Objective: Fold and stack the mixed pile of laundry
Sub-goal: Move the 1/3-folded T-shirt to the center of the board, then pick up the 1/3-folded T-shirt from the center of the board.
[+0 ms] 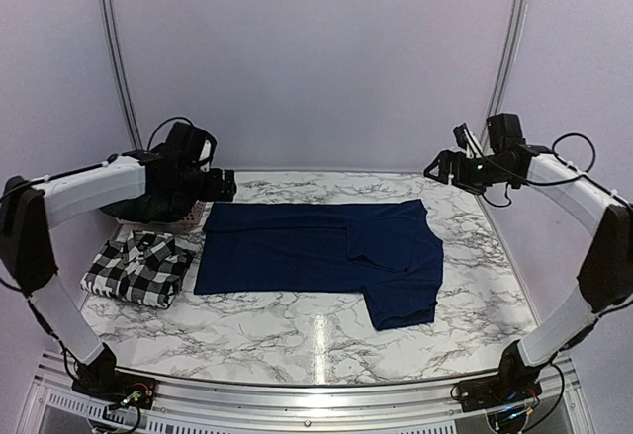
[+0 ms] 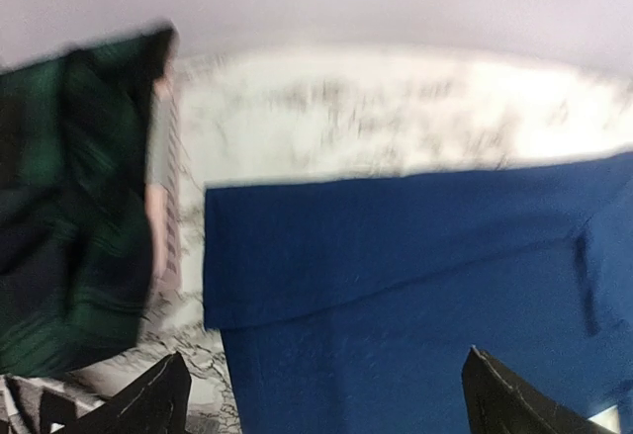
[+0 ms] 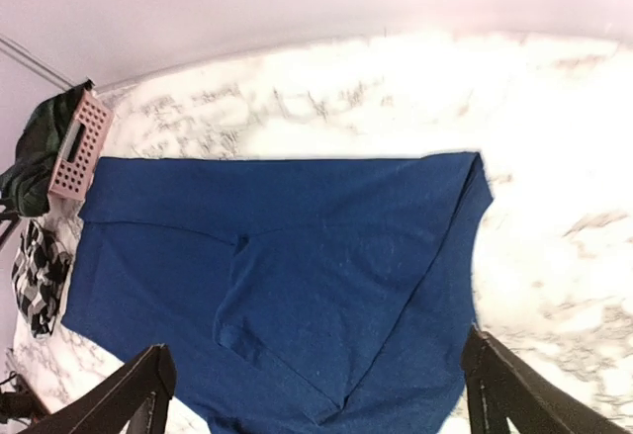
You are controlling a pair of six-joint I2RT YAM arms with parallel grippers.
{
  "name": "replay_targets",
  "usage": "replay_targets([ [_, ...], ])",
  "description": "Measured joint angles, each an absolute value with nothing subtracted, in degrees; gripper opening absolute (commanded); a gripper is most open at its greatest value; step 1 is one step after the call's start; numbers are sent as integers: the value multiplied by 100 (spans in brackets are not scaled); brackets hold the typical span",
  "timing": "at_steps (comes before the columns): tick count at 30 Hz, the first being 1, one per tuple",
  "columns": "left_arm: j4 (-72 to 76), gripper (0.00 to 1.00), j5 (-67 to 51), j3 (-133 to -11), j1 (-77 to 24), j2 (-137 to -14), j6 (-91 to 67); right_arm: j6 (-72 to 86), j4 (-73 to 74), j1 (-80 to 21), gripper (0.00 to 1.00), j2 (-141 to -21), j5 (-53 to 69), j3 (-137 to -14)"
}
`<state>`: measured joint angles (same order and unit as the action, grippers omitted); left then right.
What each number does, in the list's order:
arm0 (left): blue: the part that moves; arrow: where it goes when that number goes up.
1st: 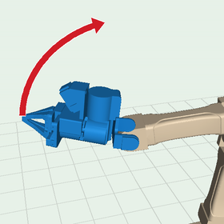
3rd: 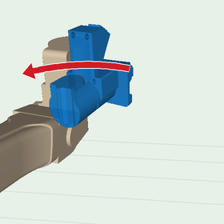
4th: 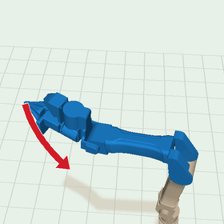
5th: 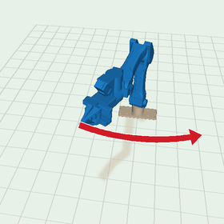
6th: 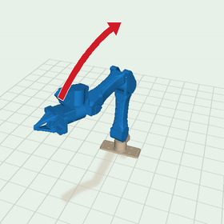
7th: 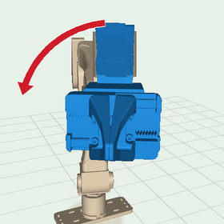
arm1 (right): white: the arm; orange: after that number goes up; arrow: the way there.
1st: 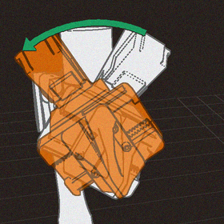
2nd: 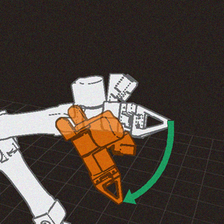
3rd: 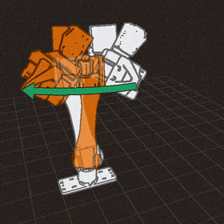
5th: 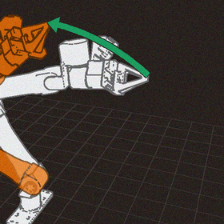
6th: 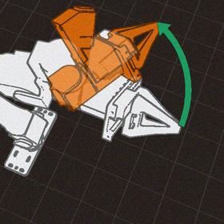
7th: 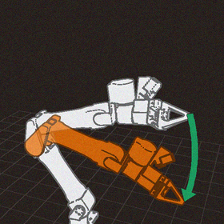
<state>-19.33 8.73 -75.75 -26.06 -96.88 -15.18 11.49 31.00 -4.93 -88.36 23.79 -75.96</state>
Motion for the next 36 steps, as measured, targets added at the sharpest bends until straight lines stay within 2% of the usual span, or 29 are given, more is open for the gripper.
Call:
replay_targets([
  [3,-1597,99,895,-7203,-2552,-8816,-1824,1205,3039,-384,90,-8241,2561,-7269],
  [7,-1365,99,336,-6591,-2386,-8189,-2180,1352,3157,-202,84,-8152,3030,-6416],
  [11,-1337,98,-62,-5430,-2477,-7708,-2604,1673,3627,-180,69,-7666,3168,-5113],
  [14,-1487,84,-198,-4589,-2626,-7349,-3030,1922,3756,-200,58,-7076,3181,-4364],
  [18,-1708,67,-252,-3887,-2917,-7150,-3623,2265,3776,-281,50,-6803,3072,-3586],
  [26,-1835,62,-187,-3527,-3151,-7144,-4320,2711,3603,-429,34,-6630,2685,-2845],
  [30,-1835,61,-141,-3535,-3175,-7170,-4372,2888,3291,-434,30,-6552,2432,-2847],
  [36,-1833,61,-108,-3645,-3179,-7347,-4344,2989,2919,-497,34,-6729,2276,-2974],
])
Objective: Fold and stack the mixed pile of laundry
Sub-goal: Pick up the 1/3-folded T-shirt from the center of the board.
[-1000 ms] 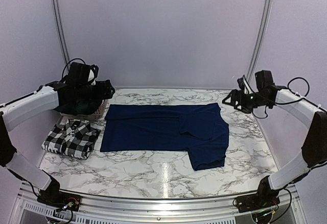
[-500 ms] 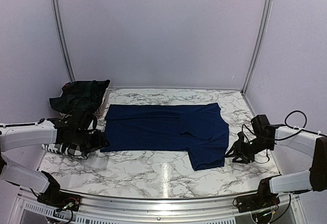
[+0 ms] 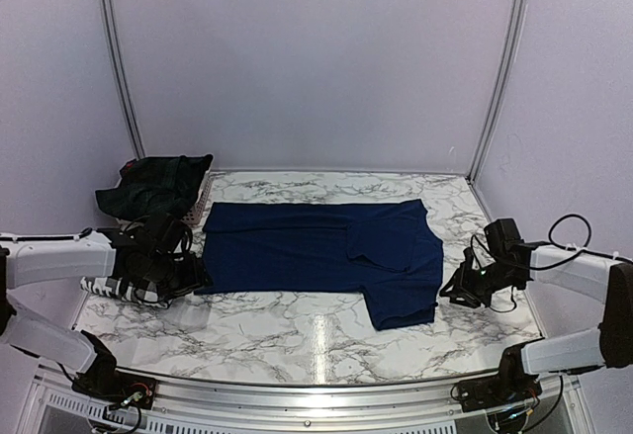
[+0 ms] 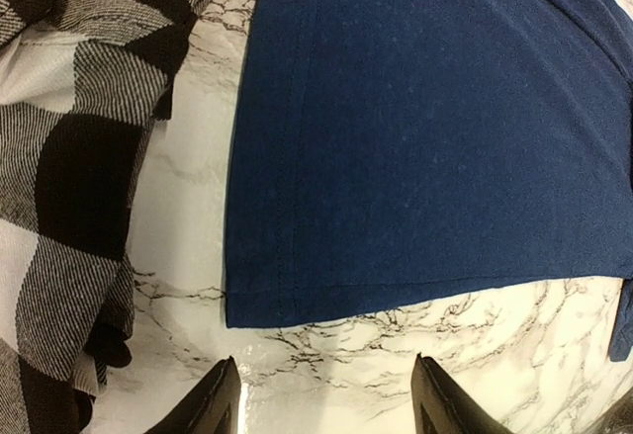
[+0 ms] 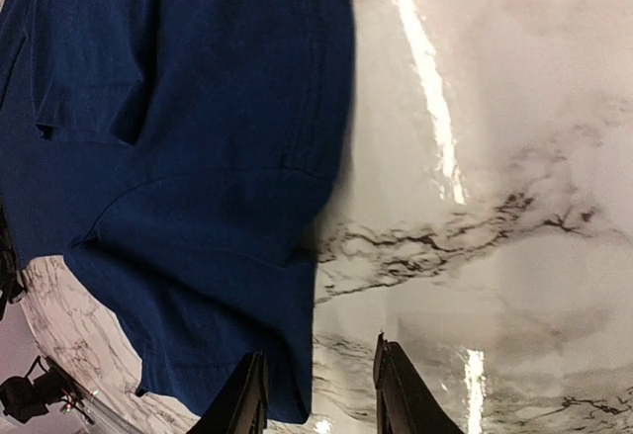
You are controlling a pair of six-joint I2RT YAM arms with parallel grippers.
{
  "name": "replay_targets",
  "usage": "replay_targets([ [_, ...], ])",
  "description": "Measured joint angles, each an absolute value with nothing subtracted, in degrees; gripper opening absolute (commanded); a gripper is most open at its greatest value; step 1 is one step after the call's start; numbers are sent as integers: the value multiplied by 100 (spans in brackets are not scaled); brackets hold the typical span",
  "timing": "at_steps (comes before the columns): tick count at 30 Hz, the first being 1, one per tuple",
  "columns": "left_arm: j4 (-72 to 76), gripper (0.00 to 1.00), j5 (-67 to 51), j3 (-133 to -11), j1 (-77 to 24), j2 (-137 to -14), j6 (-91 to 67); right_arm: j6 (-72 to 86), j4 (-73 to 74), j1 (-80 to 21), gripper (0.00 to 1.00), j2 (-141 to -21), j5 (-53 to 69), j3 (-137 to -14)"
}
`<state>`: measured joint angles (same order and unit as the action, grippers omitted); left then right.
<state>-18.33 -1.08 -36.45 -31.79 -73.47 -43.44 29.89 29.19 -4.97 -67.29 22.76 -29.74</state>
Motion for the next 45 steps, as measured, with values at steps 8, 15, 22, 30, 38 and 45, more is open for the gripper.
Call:
replay_targets([
  [8,-1831,61,-104,-3894,-3218,-7570,-4099,2781,2982,-958,37,-6934,2451,-3391],
  [15,-1831,62,-106,-4088,-3291,-7808,-3854,2652,3183,-1046,36,-7137,2523,-3393],
  [22,-1835,62,-102,-4185,-3295,-7909,-3789,2604,3330,-1138,8,-7133,2733,-3334],
  [30,-1833,61,-102,-4228,-3295,-7920,-3677,2536,3577,-1164,0,-6820,3068,-3229],
  [38,-1859,61,-99,-4230,-3295,-7920,-3553,2576,3870,-1584,0,-6088,3450,-2668],
  [45,-1922,65,64,-4228,-3295,-7920,-3548,2672,4239,-1907,39,-5717,3647,-2261],
])
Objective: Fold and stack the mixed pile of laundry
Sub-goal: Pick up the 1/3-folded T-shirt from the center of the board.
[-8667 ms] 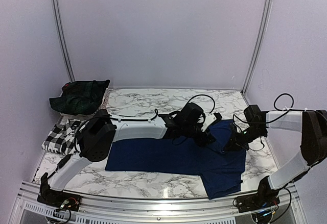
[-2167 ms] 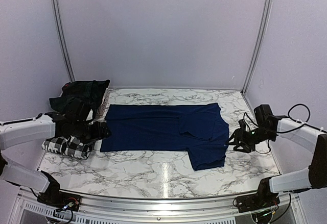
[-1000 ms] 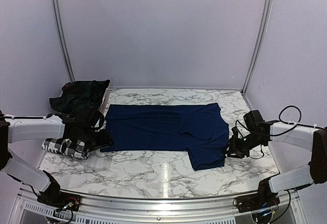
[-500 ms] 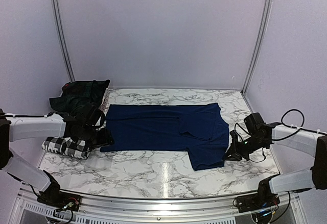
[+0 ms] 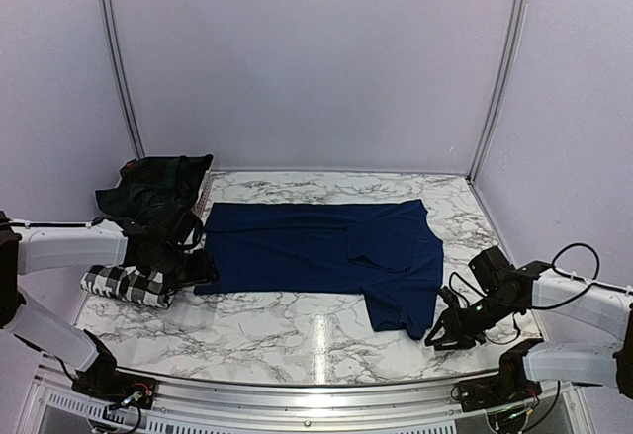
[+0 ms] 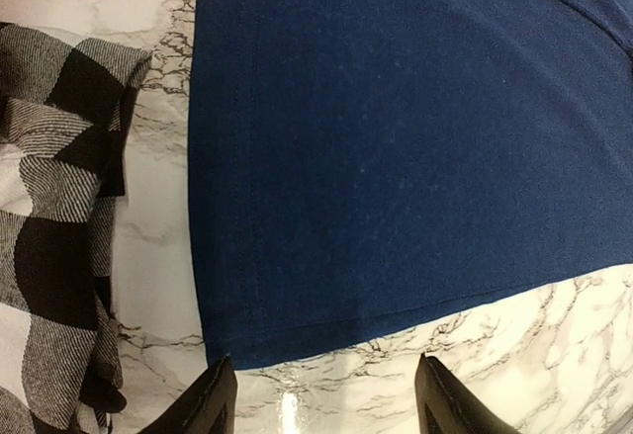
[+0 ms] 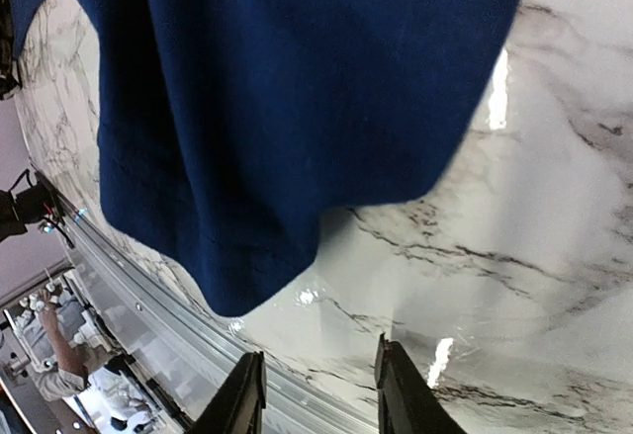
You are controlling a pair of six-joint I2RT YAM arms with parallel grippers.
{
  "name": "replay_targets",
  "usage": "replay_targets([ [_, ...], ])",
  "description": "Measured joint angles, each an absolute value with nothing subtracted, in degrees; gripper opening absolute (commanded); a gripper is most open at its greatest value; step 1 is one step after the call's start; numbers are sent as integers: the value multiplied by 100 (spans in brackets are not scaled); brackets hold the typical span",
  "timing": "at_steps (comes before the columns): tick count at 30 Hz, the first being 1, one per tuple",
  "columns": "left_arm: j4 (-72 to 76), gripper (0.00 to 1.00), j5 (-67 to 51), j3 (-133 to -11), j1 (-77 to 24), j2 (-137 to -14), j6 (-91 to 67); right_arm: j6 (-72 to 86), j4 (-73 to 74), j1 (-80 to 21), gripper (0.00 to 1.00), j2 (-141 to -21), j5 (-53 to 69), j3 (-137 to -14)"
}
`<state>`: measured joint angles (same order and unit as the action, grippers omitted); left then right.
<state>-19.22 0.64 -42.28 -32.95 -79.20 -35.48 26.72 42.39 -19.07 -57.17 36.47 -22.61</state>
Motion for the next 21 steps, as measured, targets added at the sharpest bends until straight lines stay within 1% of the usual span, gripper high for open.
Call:
replay_targets([
  [2,-1975,65,123,-4226,-3295,-7918,-3557,2674,4379,-1914,40,-5660,3546,-2296],
  [7,-2047,64,248,-4219,-3295,-7907,-3686,2685,4576,-1806,38,-5640,3087,-2877],
  [11,-2112,63,309,-4211,-3284,-7905,-3854,2676,4449,-1426,33,-5789,2724,-3336],
  [14,-2123,63,333,-4211,-3256,-7907,-3955,2676,4287,-1249,29,-6066,2539,-3367],
  [17,-2134,62,364,-4211,-3218,-7911,-4034,2670,4115,-1232,29,-6469,2482,-3343],
  [21,-2139,60,381,-4211,-3181,-7970,-4125,2674,3868,-1232,30,-6698,2399,-3280],
])
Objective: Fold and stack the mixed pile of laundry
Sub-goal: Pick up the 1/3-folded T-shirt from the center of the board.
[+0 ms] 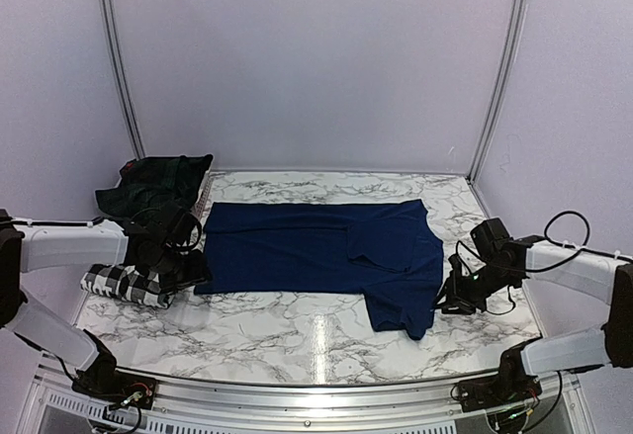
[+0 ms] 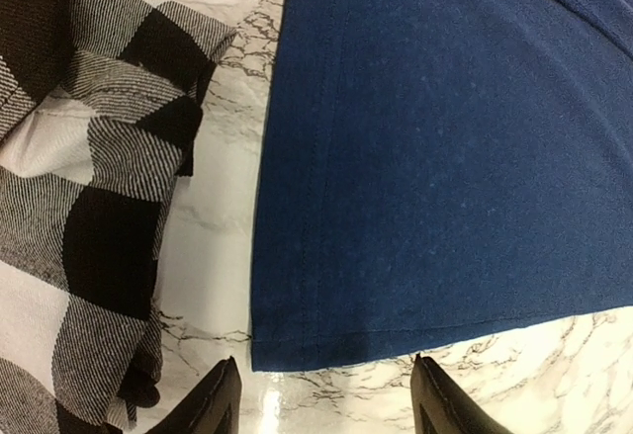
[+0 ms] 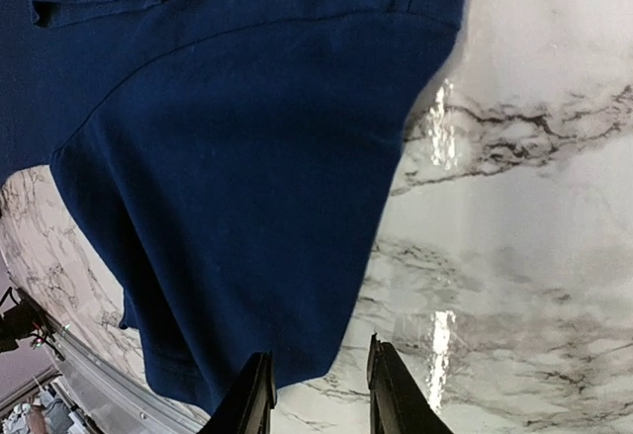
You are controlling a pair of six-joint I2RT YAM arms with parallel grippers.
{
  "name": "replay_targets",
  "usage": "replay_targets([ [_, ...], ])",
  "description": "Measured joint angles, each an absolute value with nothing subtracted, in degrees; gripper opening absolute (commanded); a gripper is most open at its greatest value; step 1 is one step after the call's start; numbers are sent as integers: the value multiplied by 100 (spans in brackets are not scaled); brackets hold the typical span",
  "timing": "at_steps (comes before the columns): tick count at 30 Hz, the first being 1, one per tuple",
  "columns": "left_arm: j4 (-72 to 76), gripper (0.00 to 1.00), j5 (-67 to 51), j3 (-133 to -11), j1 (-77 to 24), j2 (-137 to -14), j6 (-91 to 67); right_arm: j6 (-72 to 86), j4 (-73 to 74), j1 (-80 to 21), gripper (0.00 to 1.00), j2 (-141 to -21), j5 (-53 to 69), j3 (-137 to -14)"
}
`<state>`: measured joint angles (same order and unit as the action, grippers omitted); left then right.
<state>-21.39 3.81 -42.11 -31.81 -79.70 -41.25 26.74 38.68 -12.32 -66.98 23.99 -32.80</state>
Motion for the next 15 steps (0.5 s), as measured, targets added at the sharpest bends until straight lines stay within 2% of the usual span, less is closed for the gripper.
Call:
replay_targets([
  [7,-2165,60,373,-4209,-3181,-8143,-4246,2746,3369,-1507,29,-7308,2268,-3212],
  [13,-2276,60,419,-4145,-3181,-8147,-4353,2860,3035,-1732,0,-7522,2154,-3234],
  [15,-2340,60,478,-4112,-3181,-8147,-4399,2882,3004,-1750,0,-7555,2112,-3234],
])
